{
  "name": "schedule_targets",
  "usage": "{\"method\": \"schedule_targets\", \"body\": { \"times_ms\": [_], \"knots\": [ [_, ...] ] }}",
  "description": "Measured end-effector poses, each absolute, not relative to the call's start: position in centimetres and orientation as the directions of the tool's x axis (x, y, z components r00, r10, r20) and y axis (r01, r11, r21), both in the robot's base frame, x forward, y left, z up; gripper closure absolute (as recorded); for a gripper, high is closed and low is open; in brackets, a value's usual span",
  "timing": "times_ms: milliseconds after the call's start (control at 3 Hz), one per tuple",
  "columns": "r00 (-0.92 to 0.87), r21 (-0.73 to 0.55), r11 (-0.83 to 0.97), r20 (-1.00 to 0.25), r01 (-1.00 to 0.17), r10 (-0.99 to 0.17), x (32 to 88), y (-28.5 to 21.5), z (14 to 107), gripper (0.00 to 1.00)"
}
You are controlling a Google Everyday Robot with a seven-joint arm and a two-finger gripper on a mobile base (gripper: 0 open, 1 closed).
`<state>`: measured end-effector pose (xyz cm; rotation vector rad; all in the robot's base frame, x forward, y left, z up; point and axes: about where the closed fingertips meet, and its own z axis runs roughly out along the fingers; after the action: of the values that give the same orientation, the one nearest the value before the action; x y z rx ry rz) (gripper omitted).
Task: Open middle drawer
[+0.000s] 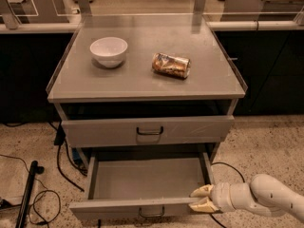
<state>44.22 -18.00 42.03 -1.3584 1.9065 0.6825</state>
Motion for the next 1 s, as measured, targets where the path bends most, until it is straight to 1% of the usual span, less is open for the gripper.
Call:
{"method": "schedule_targets", "body": {
  "times_ms": [667,1000],
  "knots": [
    [-0.216,0.026,0.315,-0.781,-0.949,-0.587,44.22,-18.0,42.03,0.11],
    [-0.216,0.026,0.315,-0.781,-0.949,-0.587,44.21,-17.99,42.02,0.0]
  ]
}}
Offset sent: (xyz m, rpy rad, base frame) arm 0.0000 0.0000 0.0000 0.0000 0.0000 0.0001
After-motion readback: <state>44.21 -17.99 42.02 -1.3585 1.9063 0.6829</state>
